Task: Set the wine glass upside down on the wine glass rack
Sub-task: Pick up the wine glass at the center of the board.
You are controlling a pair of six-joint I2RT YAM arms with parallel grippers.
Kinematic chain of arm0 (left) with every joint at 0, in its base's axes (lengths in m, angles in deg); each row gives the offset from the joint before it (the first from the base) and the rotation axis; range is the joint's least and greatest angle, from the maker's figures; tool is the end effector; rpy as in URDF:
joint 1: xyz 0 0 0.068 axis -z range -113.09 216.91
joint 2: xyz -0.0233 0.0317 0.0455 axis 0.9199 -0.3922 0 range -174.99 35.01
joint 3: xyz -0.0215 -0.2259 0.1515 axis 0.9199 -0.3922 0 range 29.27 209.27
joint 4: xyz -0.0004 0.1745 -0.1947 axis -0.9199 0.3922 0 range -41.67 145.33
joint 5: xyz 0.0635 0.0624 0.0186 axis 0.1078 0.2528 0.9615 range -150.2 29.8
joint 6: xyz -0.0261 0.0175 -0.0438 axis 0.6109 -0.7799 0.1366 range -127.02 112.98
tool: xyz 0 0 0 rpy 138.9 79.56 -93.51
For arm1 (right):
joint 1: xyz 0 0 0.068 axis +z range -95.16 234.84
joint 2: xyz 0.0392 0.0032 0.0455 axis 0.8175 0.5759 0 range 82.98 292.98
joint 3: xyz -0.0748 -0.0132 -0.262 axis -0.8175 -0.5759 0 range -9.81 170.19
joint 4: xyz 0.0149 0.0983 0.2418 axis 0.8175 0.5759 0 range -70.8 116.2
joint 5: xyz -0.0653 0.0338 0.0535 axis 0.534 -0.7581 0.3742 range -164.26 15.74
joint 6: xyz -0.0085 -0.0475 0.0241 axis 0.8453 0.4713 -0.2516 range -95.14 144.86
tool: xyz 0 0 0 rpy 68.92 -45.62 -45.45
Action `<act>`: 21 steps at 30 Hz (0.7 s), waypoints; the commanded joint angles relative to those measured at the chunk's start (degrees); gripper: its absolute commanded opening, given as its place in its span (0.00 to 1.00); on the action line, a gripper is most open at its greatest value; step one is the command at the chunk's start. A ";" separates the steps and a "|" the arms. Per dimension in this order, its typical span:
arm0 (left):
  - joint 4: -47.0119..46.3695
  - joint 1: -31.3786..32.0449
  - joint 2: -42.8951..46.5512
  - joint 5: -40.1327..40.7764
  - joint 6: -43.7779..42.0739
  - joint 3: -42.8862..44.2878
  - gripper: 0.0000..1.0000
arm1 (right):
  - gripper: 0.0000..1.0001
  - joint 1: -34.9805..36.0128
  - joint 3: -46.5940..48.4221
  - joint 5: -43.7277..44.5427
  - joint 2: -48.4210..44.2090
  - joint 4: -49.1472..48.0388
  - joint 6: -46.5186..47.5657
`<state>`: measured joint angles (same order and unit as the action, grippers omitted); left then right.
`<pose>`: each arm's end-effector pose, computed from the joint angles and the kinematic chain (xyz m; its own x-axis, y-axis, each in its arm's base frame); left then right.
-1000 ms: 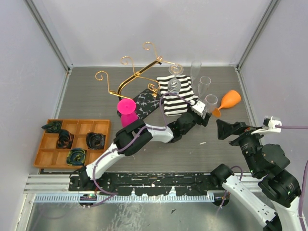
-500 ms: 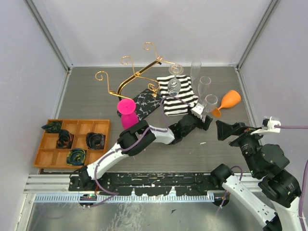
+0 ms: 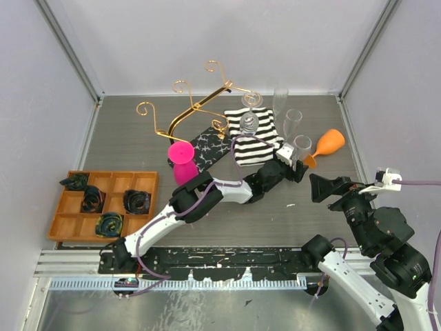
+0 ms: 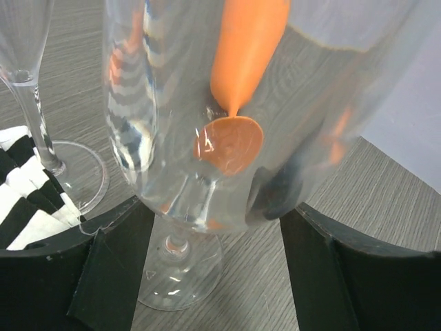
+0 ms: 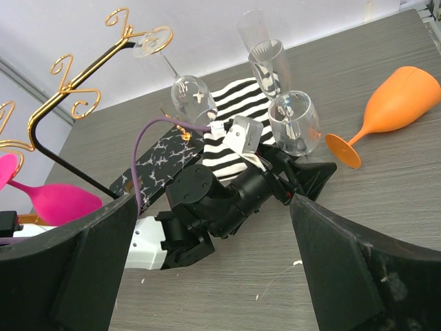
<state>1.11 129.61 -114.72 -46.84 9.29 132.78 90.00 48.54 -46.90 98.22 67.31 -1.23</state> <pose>0.2684 -0.5023 0.1131 -0.2054 -0.1979 -0.9585 0.7304 0.6209 -0.2847 0.0163 -0.0085 0.3849 -0.1246 0.3900 -0.9124 -0.0918 0.9111 0.4019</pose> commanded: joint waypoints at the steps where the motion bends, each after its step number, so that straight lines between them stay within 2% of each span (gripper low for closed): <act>1: 1.41 -0.40 -1.71 -0.80 0.60 2.78 0.77 | 0.98 0.17 0.67 0.44 -0.15 -1.80 -0.26; 11: 3.45 -0.76 -2.15 -3.02 0.82 4.38 0.60 | 0.98 0.11 0.61 0.79 -0.74 -1.55 -0.32; 21: 3.34 -0.97 -2.33 -4.11 0.87 4.60 0.47 | 0.98 0.13 0.62 0.77 -0.83 -1.28 -0.37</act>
<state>5.85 128.80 -115.62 -50.14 9.80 135.86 90.00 48.54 -46.88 98.20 67.40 -1.23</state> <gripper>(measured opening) 0.493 0.980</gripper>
